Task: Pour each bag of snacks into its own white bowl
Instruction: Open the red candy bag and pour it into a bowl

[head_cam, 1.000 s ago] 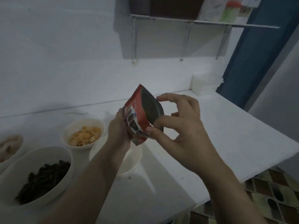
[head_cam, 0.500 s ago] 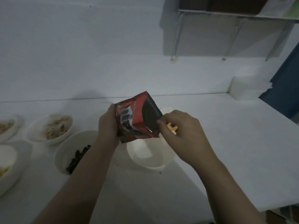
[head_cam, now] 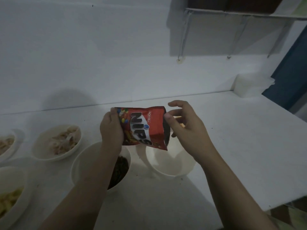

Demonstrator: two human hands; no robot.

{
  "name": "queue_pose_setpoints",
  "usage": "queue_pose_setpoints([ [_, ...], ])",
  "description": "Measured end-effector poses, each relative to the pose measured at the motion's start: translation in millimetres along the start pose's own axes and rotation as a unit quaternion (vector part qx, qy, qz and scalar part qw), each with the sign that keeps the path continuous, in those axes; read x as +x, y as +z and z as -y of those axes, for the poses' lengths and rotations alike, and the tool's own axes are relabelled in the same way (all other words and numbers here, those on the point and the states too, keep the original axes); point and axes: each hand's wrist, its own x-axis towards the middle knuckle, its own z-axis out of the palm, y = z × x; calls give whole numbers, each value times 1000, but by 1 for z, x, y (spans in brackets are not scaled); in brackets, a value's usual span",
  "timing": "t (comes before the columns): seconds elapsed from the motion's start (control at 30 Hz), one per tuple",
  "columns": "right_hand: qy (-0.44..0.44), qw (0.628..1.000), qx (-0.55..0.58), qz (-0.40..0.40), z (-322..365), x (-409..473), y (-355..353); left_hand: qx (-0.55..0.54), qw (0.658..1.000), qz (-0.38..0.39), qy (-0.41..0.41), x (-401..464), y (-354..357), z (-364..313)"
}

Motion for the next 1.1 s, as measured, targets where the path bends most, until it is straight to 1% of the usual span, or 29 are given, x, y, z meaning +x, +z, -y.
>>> queue_pose_setpoints([
  [0.23, 2, 995, -60, -83, -11, 1, 10, 42, 998, 48, 7, 2, 7, 0],
  [0.3, 2, 990, -95, -107, -15, 0, 12, 45, 997, 59, 14, 0, 8, 0],
  [0.37, 9, 986, -106, -126, -19, -2, 15, 47, 996, 66, 27, 0, 9, 1],
  [0.5, 34, 983, -125, -126, -25, -8, 18, 56, 993, 78, 62, 1, 8, 3],
  [0.7, 67, 978, -131, -145, -30, -10, 16, 41, 991, 97, 81, 4, 12, 4],
  [0.8, 60, 978, -148, -138, -28, -8, 14, 45, 990, 93, 90, 5, 13, 3],
  [0.9, 45, 975, -190, -109, -28, -9, 15, 45, 989, 88, 107, 6, 11, 3],
  [1.1, 41, 968, -219, -117, -31, -11, 15, 56, 988, 89, 114, 4, 12, 2],
])
